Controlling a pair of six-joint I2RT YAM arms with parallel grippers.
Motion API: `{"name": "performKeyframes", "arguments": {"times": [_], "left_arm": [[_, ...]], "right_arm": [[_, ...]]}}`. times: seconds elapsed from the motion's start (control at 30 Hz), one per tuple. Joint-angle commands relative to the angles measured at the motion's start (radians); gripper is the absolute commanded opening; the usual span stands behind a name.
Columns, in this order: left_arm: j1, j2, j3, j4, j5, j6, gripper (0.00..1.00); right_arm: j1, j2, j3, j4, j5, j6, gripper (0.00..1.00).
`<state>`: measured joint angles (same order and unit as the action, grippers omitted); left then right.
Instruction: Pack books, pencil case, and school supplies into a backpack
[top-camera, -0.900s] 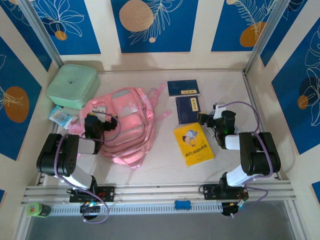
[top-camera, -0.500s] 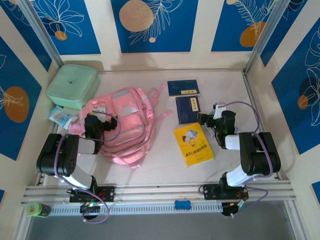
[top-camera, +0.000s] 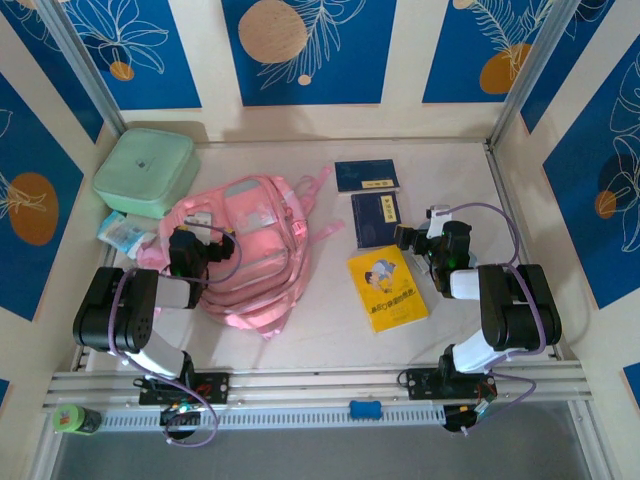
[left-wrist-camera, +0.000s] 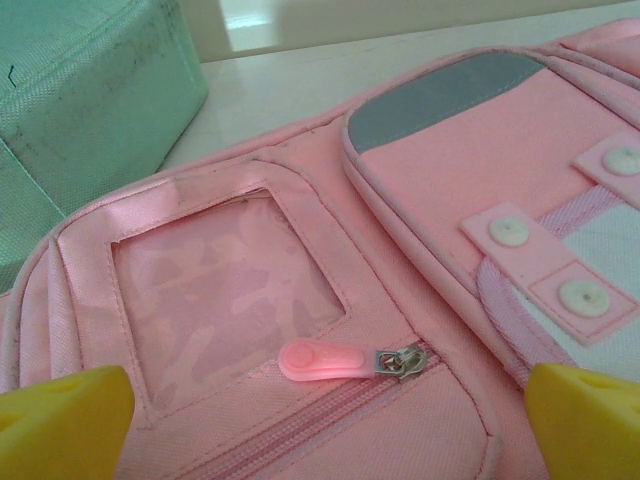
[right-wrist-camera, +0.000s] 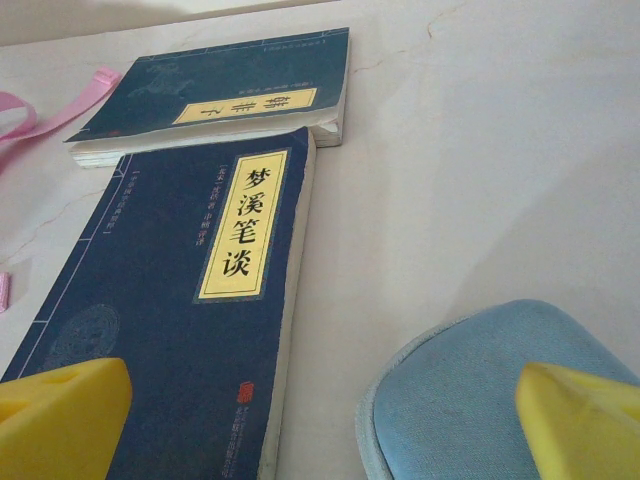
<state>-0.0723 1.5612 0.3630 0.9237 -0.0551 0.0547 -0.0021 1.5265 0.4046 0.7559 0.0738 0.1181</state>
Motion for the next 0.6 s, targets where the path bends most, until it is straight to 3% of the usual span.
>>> {"name": "performKeyframes", "arguments": {"times": [0.0,0.23,0.47,0.57], "left_arm": [[-0.001,0.004,0.013,0.013,0.020,0.002,1.00],[0.000,-0.003,0.008,0.018,0.019,0.002,1.00],[-0.001,-0.104,-0.031,0.013,0.051,0.013,0.99],[-0.001,-0.179,-0.016,-0.087,0.056,0.010,0.99]], "right_arm": [[-0.002,-0.004,0.017,0.037,-0.011,-0.020,0.99],[0.001,-0.011,0.019,0.032,-0.021,-0.023,0.99],[0.046,-0.151,0.053,-0.144,0.008,-0.066,0.99],[0.042,-0.232,0.064,-0.226,0.027,-0.039,0.99]]}}
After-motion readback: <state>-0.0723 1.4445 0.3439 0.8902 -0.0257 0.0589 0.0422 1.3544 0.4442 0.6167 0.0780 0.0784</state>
